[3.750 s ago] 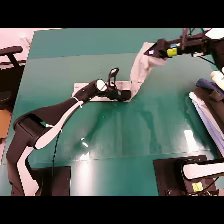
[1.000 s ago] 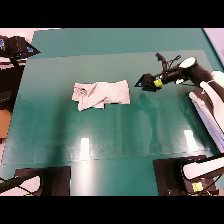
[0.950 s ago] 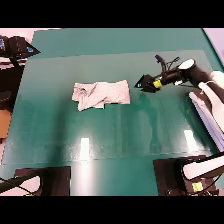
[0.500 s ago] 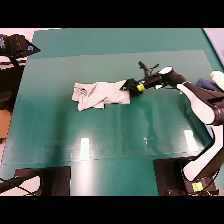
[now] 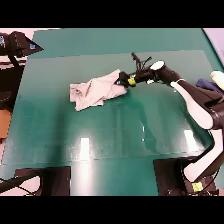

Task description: Fold the shirts.

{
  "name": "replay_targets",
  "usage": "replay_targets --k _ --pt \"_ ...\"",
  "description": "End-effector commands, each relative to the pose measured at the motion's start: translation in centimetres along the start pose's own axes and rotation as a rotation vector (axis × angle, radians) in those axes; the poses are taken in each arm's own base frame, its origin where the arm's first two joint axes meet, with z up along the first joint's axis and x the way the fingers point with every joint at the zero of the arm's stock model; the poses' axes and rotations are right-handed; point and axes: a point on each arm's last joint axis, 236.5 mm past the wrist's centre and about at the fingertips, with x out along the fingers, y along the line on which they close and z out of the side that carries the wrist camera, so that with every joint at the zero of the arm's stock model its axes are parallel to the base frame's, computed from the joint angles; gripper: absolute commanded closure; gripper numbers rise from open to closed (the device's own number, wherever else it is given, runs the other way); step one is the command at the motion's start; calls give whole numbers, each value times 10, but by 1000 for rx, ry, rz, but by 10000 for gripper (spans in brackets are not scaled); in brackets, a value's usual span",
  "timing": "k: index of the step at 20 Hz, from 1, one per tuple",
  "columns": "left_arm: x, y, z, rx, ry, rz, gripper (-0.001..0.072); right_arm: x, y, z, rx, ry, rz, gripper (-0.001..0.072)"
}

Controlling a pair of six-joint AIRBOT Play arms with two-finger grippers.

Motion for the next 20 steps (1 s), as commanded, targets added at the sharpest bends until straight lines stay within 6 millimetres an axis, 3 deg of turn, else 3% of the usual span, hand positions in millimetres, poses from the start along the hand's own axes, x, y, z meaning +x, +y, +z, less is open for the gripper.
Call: replay_targets --k 1,4,6,8,10,12,15,17,20 --pt "0 -9 2 -9 -9 -36 686 -67 44 54 -9 -227 16 701" --pt "0 -11 2 -11 -7 -44 686 -170 62 108 14 -455 18 701" --pt "-1 -13 0 -13 -1 -52 686 -252 60 139 67 -604 -7 700" --pt "-1 -18 2 -20 -6 -76 686 -337 45 159 142 -759 -59 701" --pt "-2 -25 4 -28 -13 -106 686 -414 13 154 293 -877 -145 701" --pt "-2 -31 5 -35 -19 -129 686 -482 -29 121 484 -966 -303 701" --pt "-3 -34 6 -39 -23 -142 686 -559 -74 41 661 -1008 -589 702" --pt "-3 -34 6 -39 -24 -142 686 -585 -94 -17 769 -950 -721 701" --pt "-3 -34 7 -38 -25 -142 686 -616 -114 -82 891 -943 -852 702"
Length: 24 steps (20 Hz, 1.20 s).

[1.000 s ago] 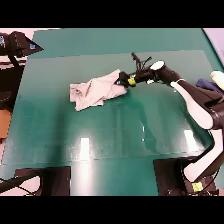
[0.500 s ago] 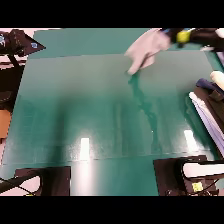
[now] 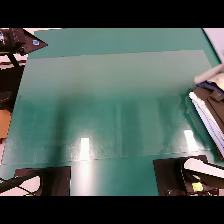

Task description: Fold the shirts.

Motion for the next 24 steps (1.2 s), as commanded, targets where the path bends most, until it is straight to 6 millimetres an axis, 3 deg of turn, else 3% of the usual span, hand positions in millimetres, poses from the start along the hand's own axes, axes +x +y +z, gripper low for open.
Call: replay_targets --k 1,3,6,10,12,14,15,16,18,21,23,24 --pt "0 -2 1 0 -4 -6 686 -47 -106 11 70 -60 -314 702" --pt "0 -2 1 1 -3 -7 686 -60 -134 14 108 -91 -385 702" --pt "0 -2 0 0 -1 -7 686 -65 -179 -1 136 -25 -516 702" --pt "0 -4 0 -1 -2 -14 686 -43 -210 -30 142 82 -579 700" --pt "0 -7 1 -7 -4 -30 686 -44 -229 -32 132 69 -643 666" --pt "-1 -17 3 -18 -13 -71 686 -49 -247 -37 138 88 -720 111" --pt "-1 -22 4 -23 -17 -91 686 -54 -254 -40 146 100 -758 29" --pt "-2 -26 5 -28 -22 -109 686 -57 -255 -42 150 103 -771 3" --pt "-2 -30 8 -34 -30 -126 686 -70 -251 -31 142 66 -783 -3" --pt "-2 -30 12 -37 -48 -128 686 -95 -215 20 95 -114 -715 -3" --pt "-3 -35 14 -43 -55 -146 686 -106 -169 50 -7 -197 -636 -1" --pt "-3 -35 15 -43 -59 -147 686 -106 -135 60 -77 -227 -567 13"
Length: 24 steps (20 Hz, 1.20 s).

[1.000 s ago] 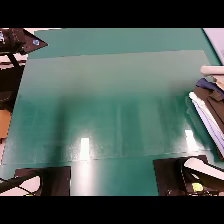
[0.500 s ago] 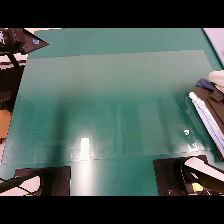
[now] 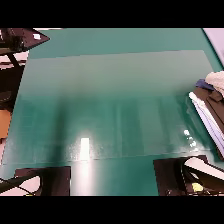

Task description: Fold the shirts.

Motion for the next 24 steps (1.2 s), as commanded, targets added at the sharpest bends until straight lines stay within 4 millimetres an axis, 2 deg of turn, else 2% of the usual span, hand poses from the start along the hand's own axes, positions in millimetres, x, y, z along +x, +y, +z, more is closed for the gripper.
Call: replay_targets --k 1,2,3,4,5,6,8,10,11,12,14,16,17,21,24 --pt "0 -5 4 -7 -17 -20 686 -60 72 34 -127 -160 193 71" --pt "0 -5 5 -6 -20 -20 686 -82 112 31 -209 -191 296 212" --pt "0 -6 4 -7 -18 -25 686 -102 153 17 -307 -207 403 386" --pt "0 -6 4 -7 -18 -26 686 -122 195 -8 -411 -203 520 509" --pt "0 -6 4 -7 -18 -26 686 -136 232 -44 -502 -168 616 605" --pt "0 -6 4 -8 -19 -26 686 -145 261 -87 -592 -107 695 697" --pt "0 -7 2 -8 -9 -28 686 -155 301 -185 -795 50 801 697" --pt "0 -8 -5 -7 20 -34 686 -172 320 -290 -1021 226 920 697" --pt "0 -9 -10 -7 42 -39 686 -183 325 -333 -1093 299 976 698" --pt "-1 -10 -14 -6 59 -42 686 -197 327 -374 -1175 352 1042 698" --pt "-1 -11 -19 -6 81 -47 686 -215 327 -427 -1277 409 1100 698" --pt "-1 -12 -22 -6 95 -50 686 -220 324 -452 -1325 433 1107 698" --pt "-1 -12 -23 -6 96 -51 685 -222 324 -455 -1330 433 1111 698" --pt "-1 -12 -22 -6 95 -51 686 -233 324 -442 -1303 392 1148 698" --pt "-1 -12 -20 -6 83 -48 686 -238 316 -438 -1313 387 1148 697"
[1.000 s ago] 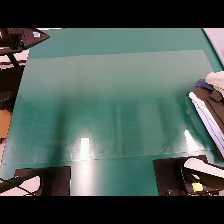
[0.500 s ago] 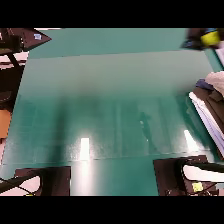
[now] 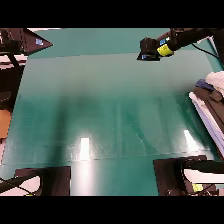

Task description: Fold the shirts.

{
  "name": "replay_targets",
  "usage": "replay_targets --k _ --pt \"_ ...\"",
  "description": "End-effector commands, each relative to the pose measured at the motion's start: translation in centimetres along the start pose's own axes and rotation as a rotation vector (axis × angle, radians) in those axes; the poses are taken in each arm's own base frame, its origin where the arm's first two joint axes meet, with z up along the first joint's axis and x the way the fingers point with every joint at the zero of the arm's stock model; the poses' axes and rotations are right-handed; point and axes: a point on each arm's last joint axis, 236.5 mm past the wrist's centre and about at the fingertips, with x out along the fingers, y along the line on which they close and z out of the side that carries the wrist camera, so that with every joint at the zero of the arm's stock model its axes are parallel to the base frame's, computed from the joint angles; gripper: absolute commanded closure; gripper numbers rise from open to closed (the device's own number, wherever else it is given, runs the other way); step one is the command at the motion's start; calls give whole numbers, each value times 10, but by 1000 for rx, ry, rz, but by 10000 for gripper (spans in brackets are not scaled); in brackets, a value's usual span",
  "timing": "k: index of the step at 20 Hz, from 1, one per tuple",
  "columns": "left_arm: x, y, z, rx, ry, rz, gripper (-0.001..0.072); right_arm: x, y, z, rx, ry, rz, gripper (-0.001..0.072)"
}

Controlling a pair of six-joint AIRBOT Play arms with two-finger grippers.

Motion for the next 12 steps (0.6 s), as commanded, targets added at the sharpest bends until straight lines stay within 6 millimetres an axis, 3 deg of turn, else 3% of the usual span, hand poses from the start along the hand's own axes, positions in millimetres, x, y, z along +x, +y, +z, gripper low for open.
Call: replay_targets --k 1,12 --pt "0 0 3 1 -13 2 686 -7 9 -3 -16 -3 14 697" --pt "0 0 3 1 -14 3 686 -7 9 -2 -16 -10 15 697"
